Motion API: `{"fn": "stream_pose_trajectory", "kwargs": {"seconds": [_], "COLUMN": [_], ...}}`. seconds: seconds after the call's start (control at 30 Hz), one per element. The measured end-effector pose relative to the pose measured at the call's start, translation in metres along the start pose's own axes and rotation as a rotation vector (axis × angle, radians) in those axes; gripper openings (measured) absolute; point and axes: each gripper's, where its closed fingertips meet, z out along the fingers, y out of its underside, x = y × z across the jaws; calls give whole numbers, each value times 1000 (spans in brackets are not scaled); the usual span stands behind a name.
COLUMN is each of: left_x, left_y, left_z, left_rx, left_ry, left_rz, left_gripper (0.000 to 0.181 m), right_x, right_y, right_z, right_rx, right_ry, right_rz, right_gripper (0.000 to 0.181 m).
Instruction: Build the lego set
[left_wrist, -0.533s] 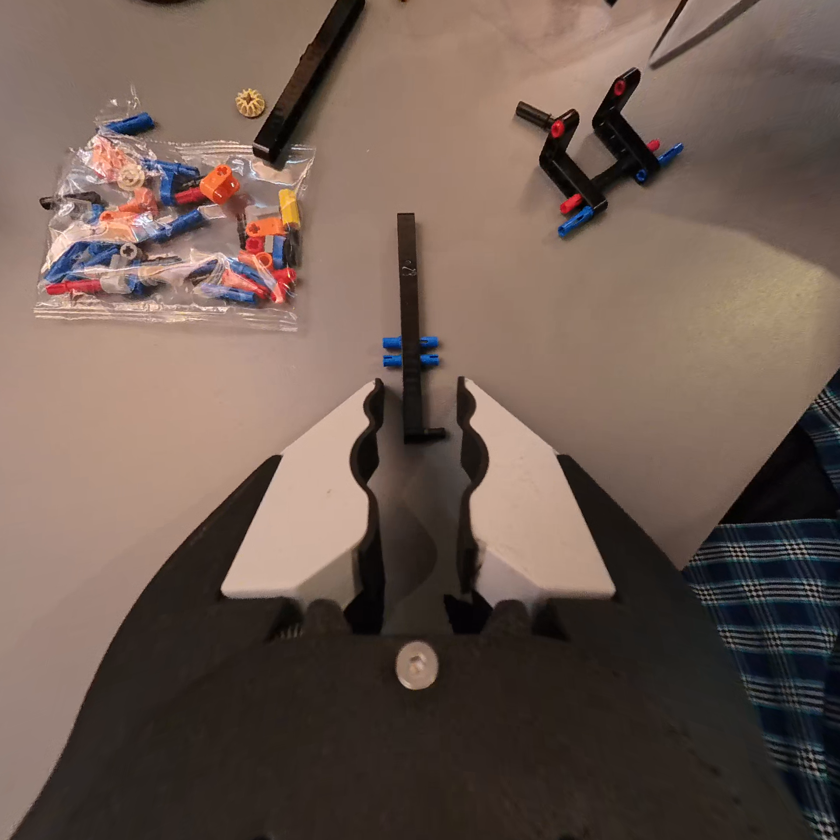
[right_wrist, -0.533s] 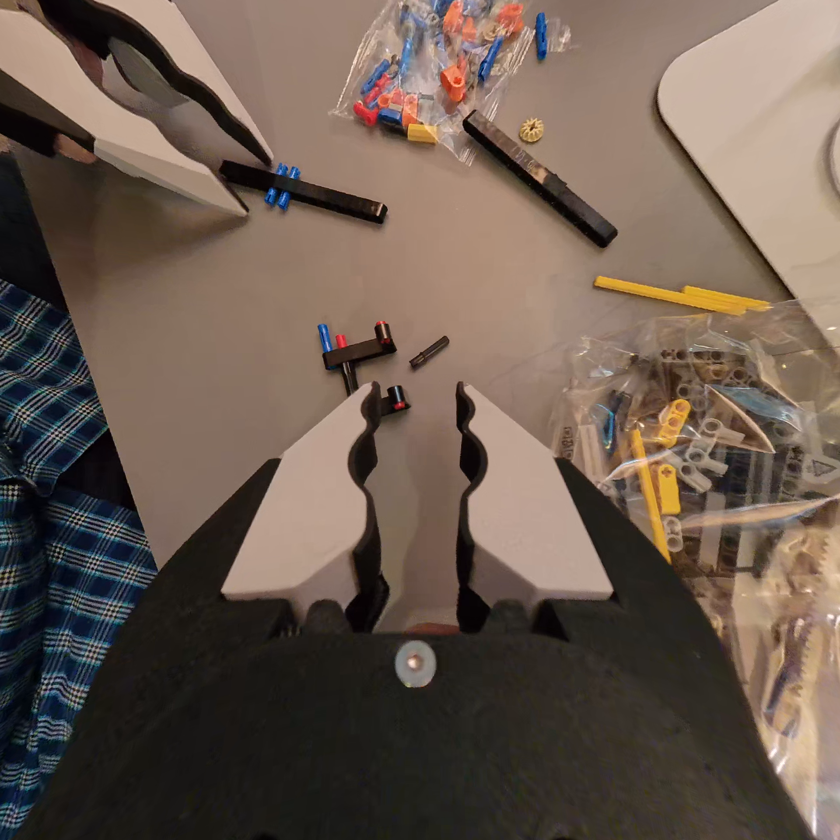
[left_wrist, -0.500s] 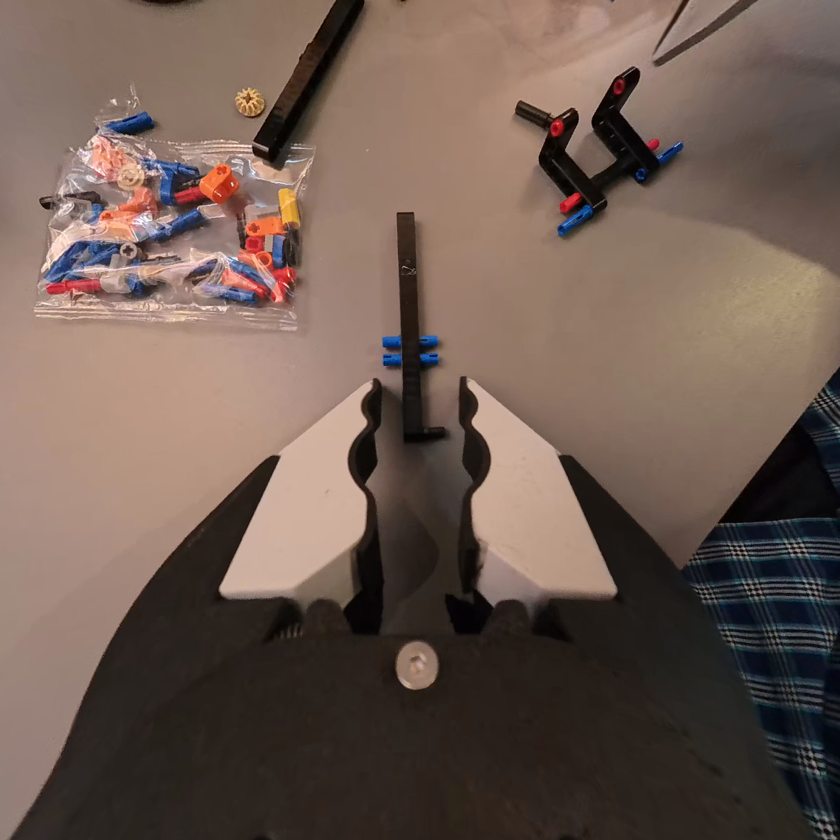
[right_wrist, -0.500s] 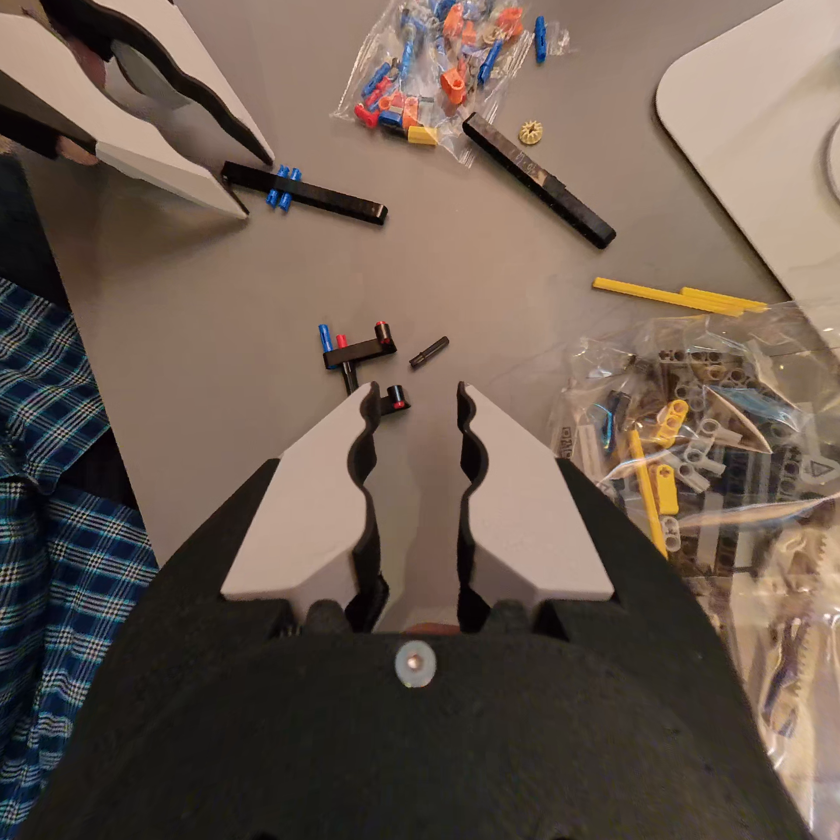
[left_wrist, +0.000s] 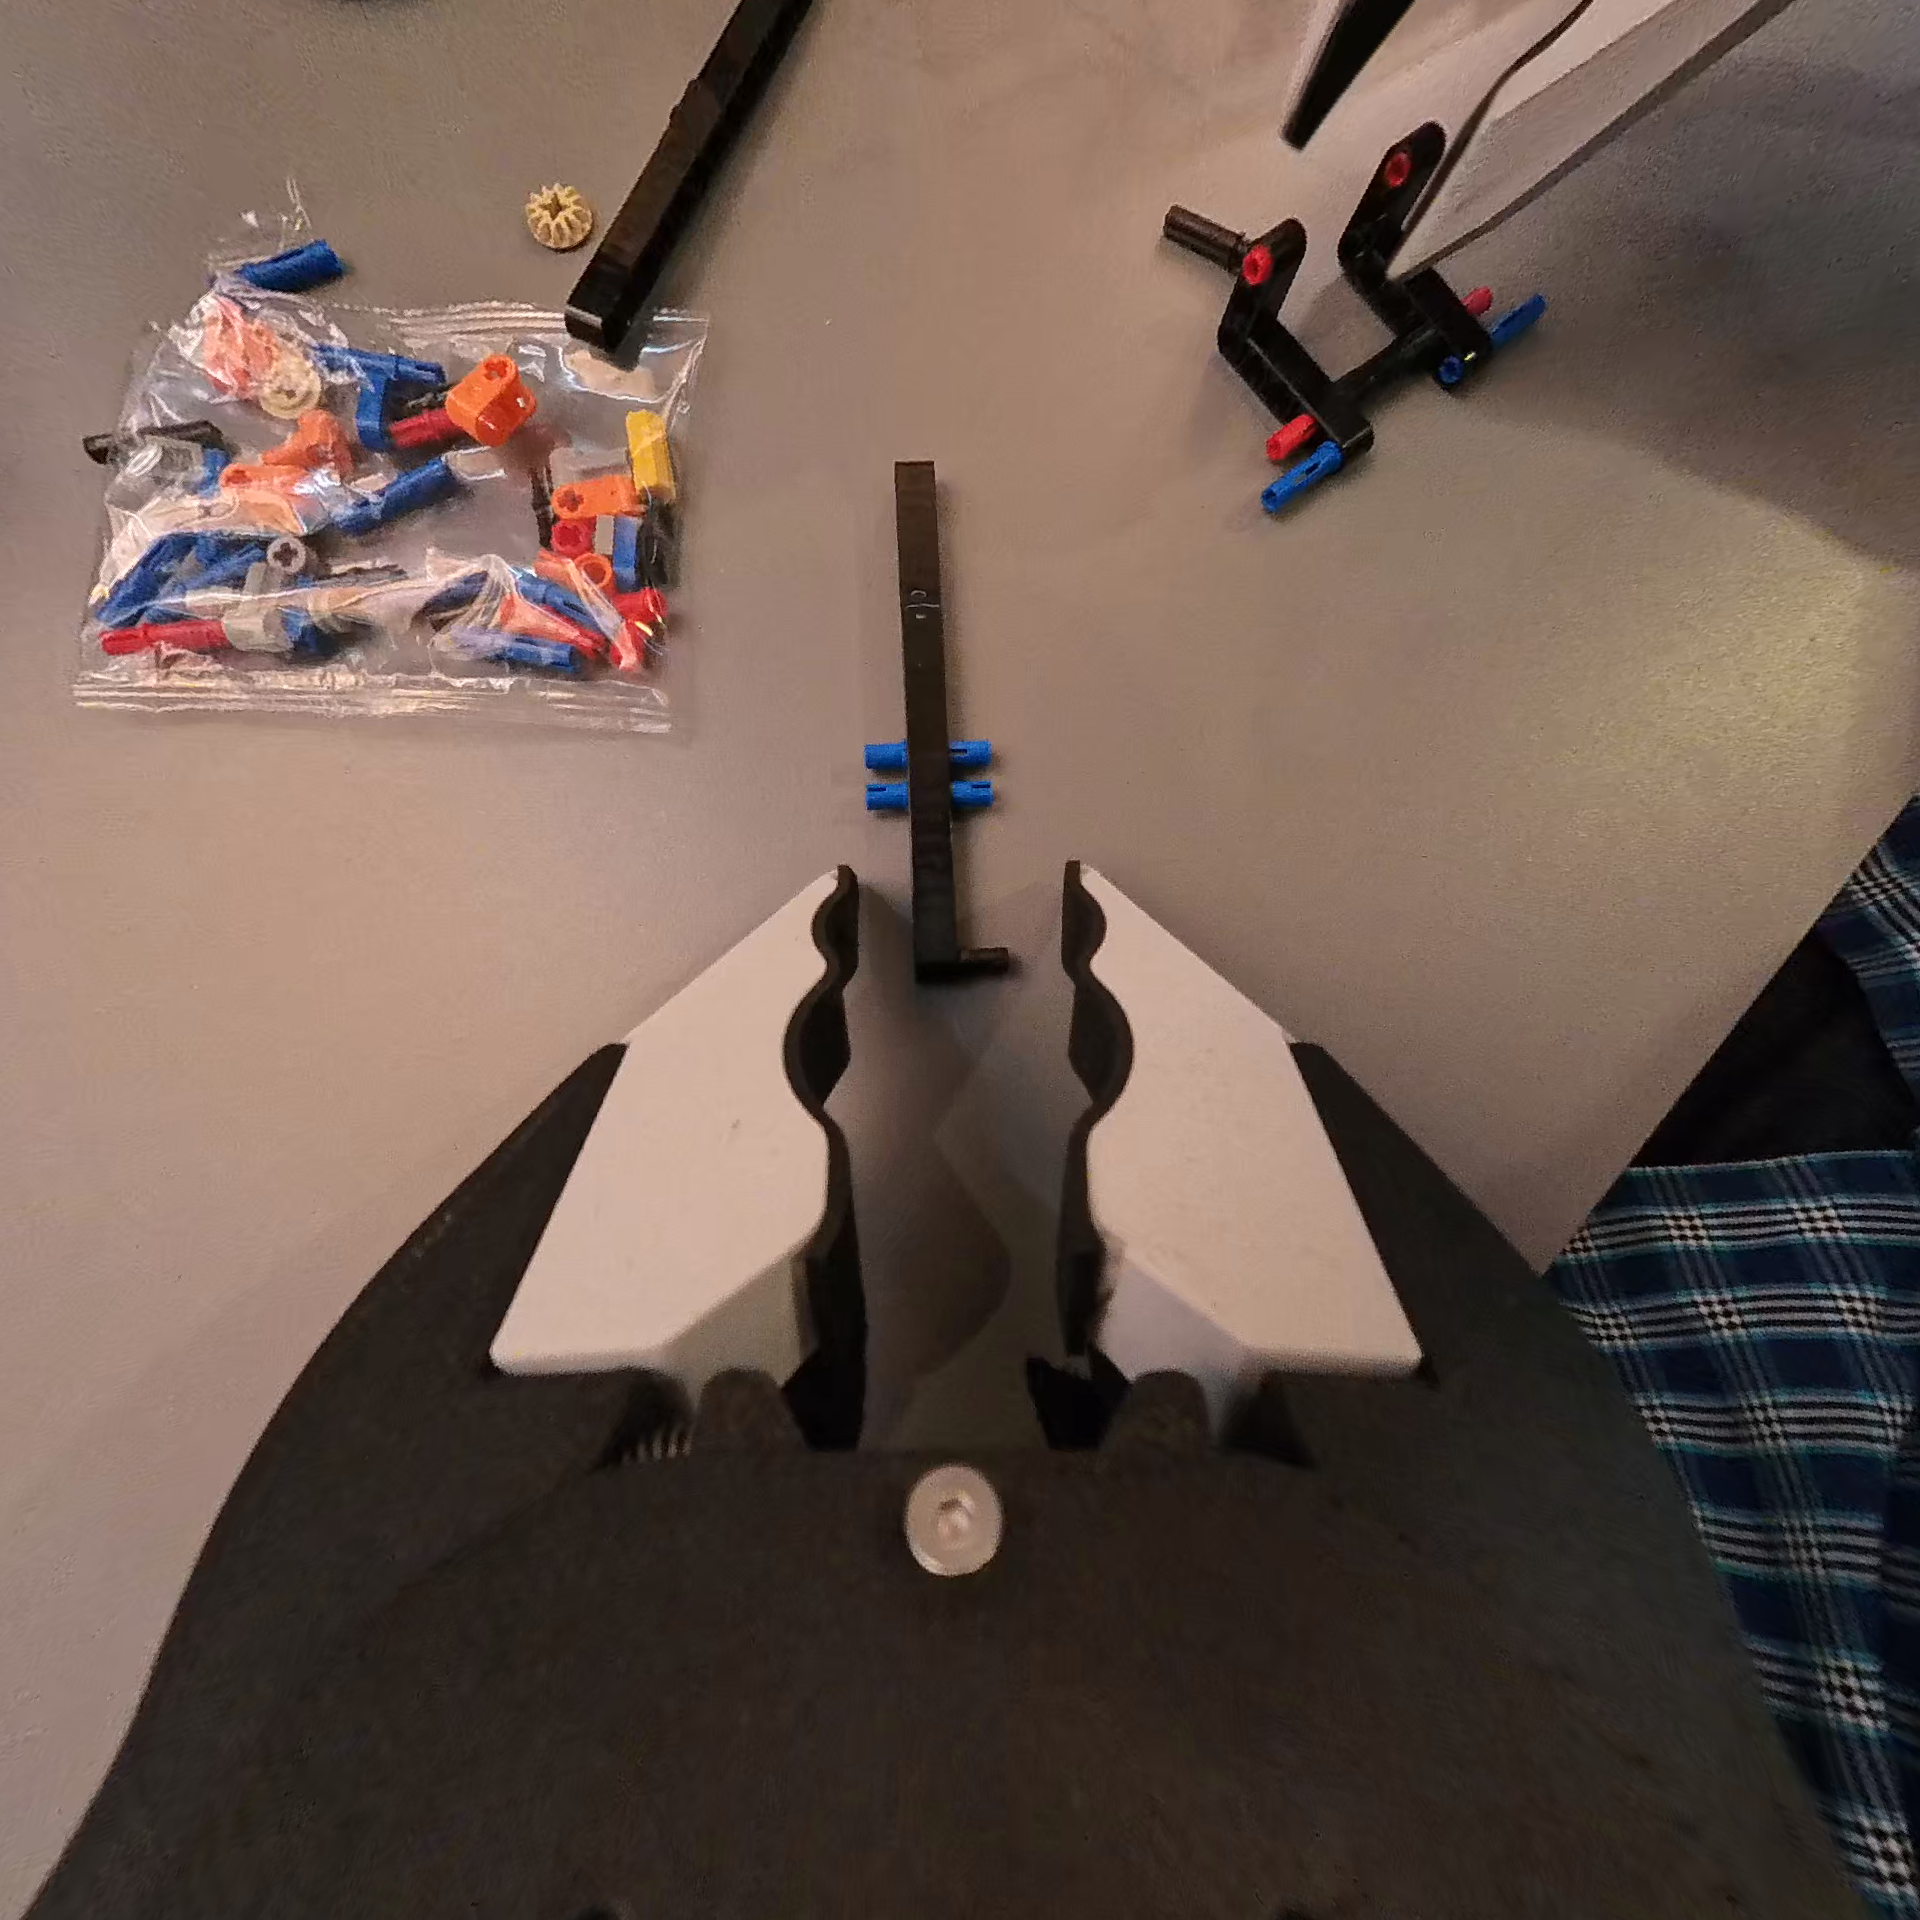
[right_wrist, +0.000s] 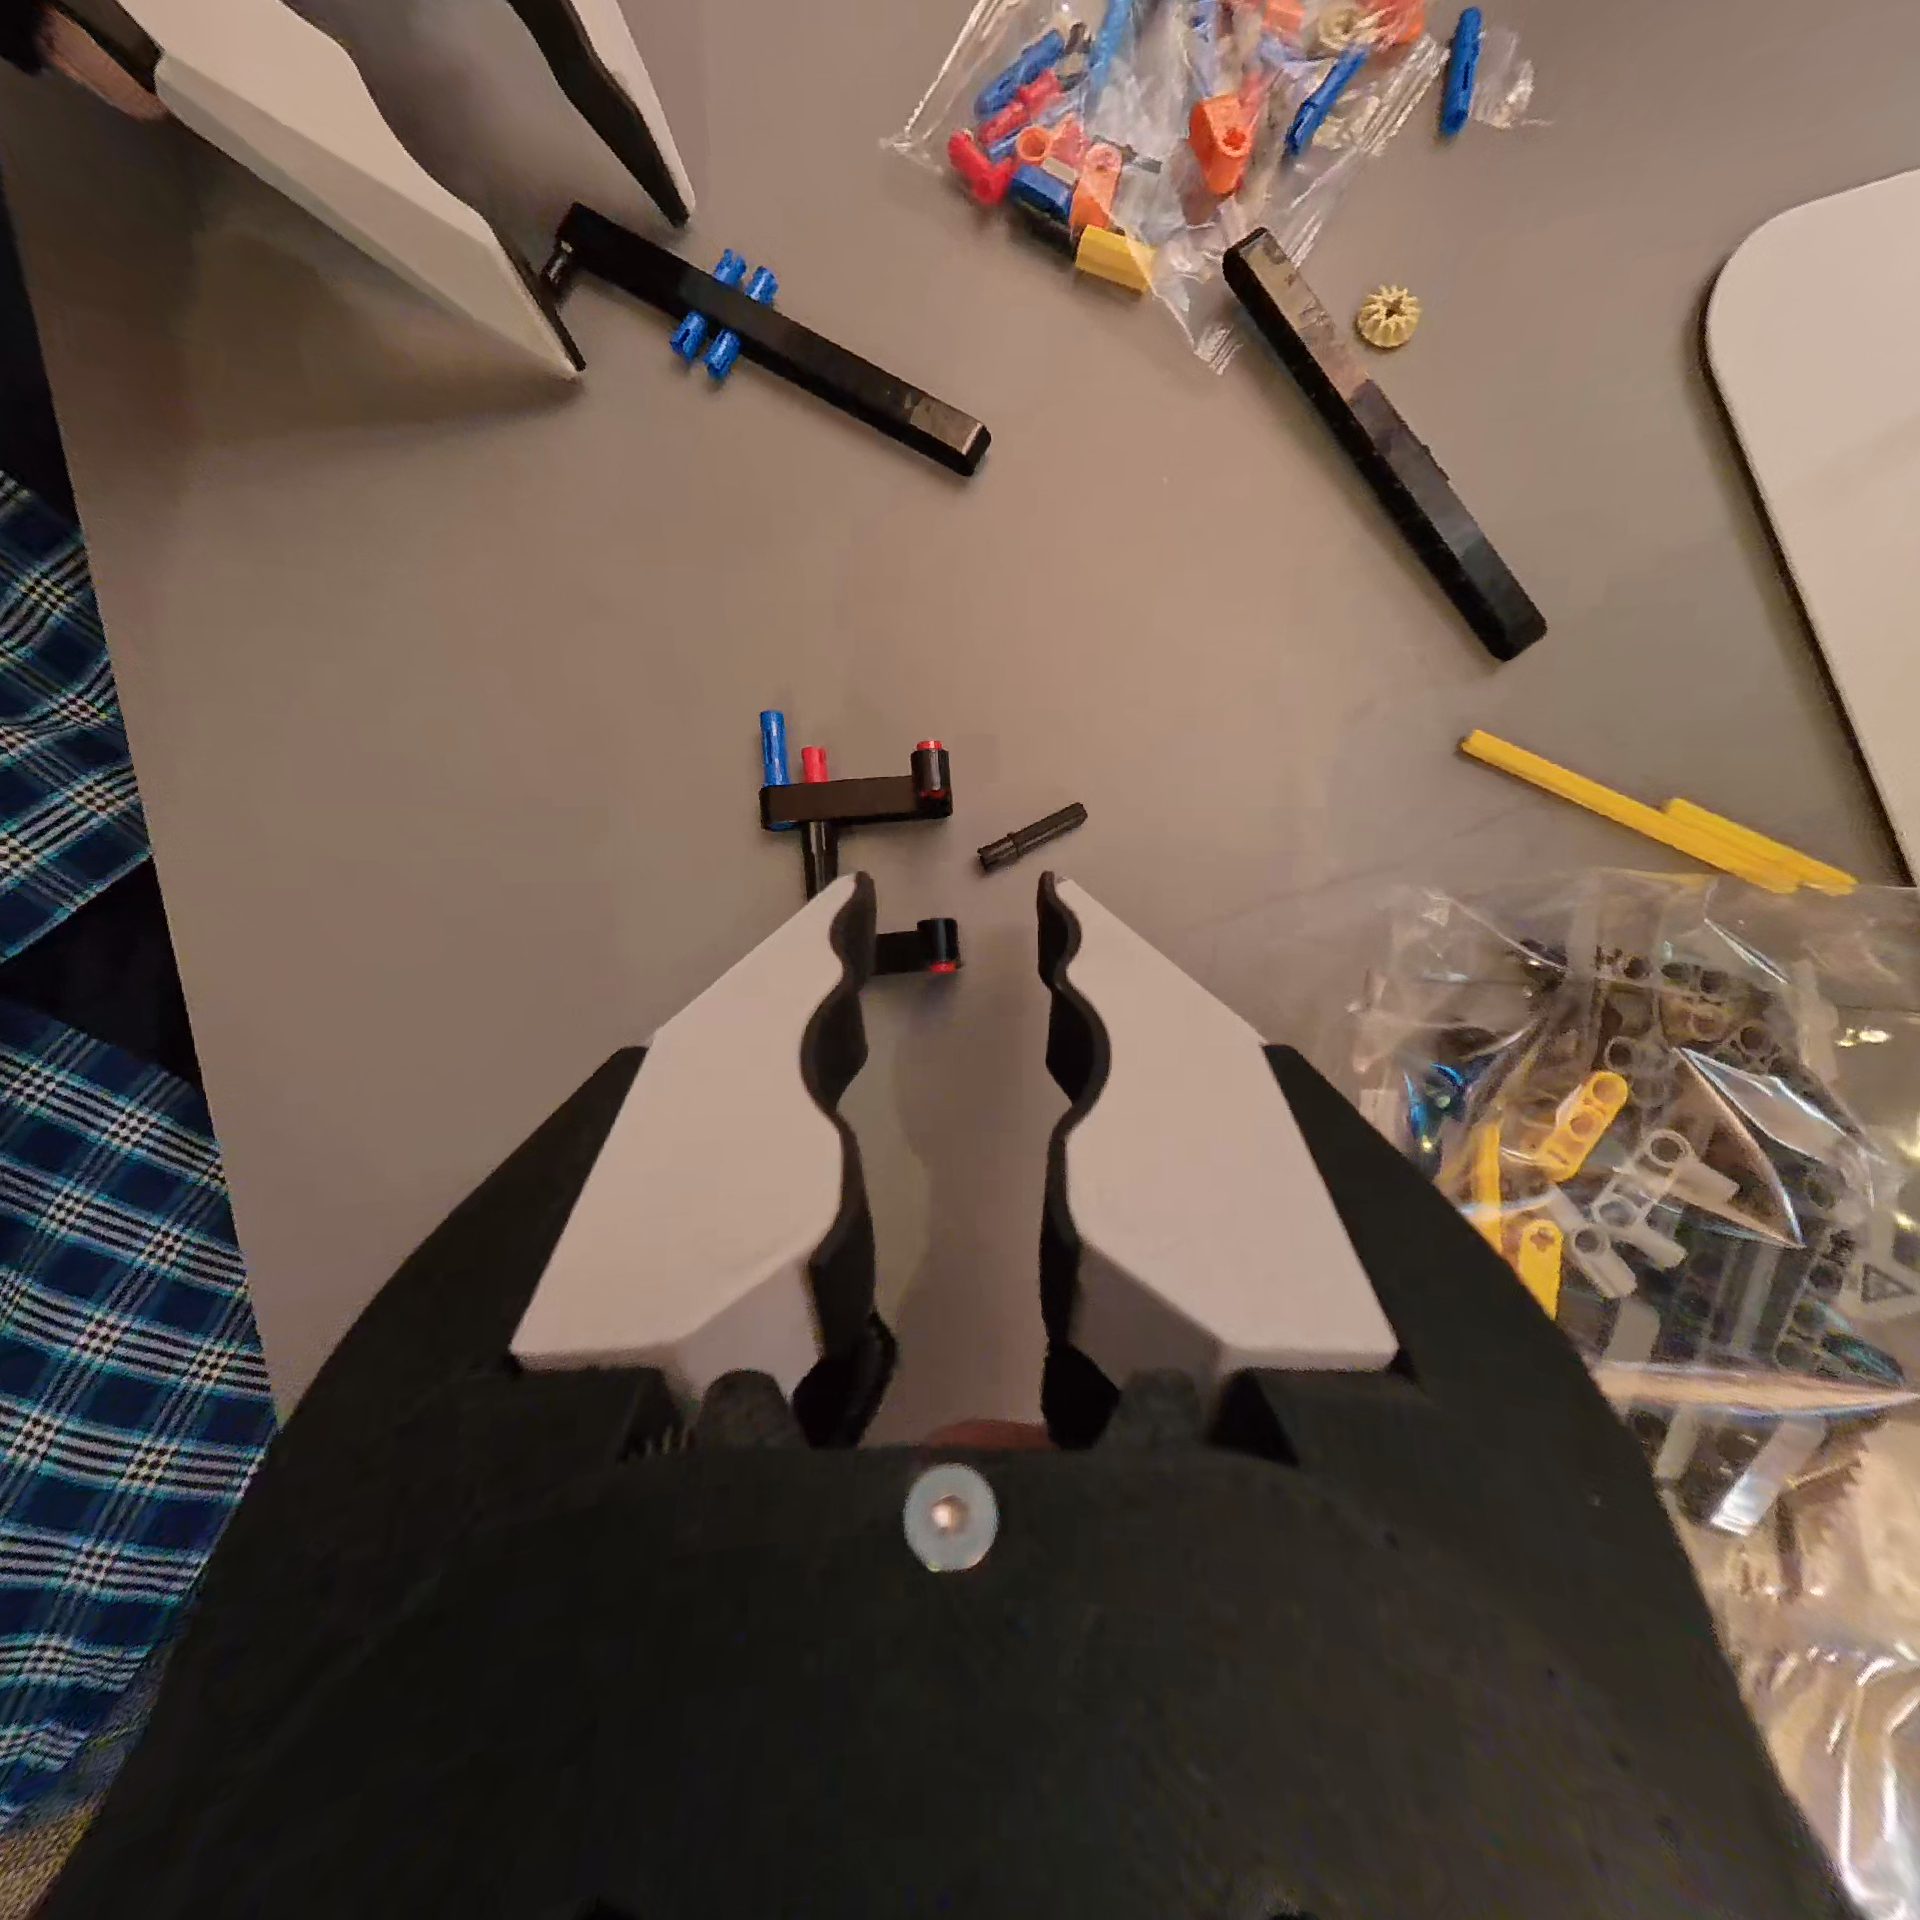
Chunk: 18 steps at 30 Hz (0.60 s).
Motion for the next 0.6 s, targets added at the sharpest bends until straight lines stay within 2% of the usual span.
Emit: {"fn": "stream_pose_trajectory", "kwargs": {"seconds": [0.27,0.6], "left_x": [-9,-38], "left_y": [-6,-16], "left_z": [-13,-24], "left_rx": [52,69], "left_ry": [-13,-69], "left_rz": [-9,35], "left_gripper": [40,38], "right_x": [14,72], "right_y": [-2,29], "right_z": [-25,-98], "right_rx": [53,76], "right_ry": [55,254], "right_rz": [50,195], "right_gripper": [37,38]}}
